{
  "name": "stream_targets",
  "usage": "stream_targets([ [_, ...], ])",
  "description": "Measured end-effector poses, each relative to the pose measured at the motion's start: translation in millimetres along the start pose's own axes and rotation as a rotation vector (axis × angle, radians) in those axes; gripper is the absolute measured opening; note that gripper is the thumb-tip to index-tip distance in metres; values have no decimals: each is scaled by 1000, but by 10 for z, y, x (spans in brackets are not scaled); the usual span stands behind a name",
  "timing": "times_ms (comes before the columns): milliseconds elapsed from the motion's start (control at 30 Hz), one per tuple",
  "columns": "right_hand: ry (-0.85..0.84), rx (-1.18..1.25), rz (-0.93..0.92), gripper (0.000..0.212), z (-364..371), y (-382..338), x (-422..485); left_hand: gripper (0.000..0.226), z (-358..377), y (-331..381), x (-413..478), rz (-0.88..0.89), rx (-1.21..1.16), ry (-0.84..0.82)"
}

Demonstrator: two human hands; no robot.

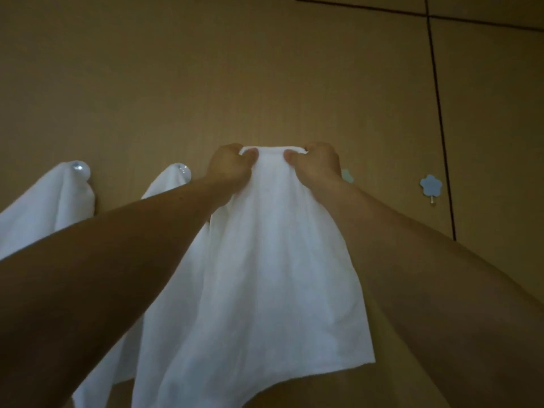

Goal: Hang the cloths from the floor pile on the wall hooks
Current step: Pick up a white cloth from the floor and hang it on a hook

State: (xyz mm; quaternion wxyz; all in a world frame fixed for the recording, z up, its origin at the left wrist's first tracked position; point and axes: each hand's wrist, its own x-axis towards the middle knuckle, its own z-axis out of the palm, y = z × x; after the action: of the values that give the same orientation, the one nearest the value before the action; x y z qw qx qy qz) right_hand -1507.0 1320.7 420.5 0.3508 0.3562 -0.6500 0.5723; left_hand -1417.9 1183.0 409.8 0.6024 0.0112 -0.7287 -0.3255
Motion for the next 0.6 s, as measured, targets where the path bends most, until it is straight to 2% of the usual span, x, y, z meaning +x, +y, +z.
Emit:
stream_targets([
  [100, -39, -41, 49, 40, 124, 82, 117, 25, 48, -148, 125, -13, 72, -32],
  [200, -46, -105, 88, 28, 215, 164, 98, 31, 75, -264, 141, -20, 277, -39],
  [300, -67, -122, 136, 21, 230, 169, 66, 30, 77, -250, 111, -121, 235, -12],
  [333, -111, -63, 193, 20, 208, 157, 52, 28, 78, -230, 89, -189, 182, -49],
  [400, -195, 62, 332, 19, 160, 157, 4, 23, 68, -166, -3, -308, 170, -241],
  [433, -224, 96, 386, 18, 142, 166, -26, 20, 55, -135, -55, -326, 159, -331],
  [500, -256, 118, 446, 20, 167, 182, -112, 17, 15, -120, -146, -307, 120, -402],
  [567, -241, -20, 418, 34, 203, 177, -189, 31, 8, -130, -187, -281, 176, -416],
  [600, -220, -148, 373, 40, 207, 168, -205, 37, 21, -133, -185, -248, 281, -416],
])
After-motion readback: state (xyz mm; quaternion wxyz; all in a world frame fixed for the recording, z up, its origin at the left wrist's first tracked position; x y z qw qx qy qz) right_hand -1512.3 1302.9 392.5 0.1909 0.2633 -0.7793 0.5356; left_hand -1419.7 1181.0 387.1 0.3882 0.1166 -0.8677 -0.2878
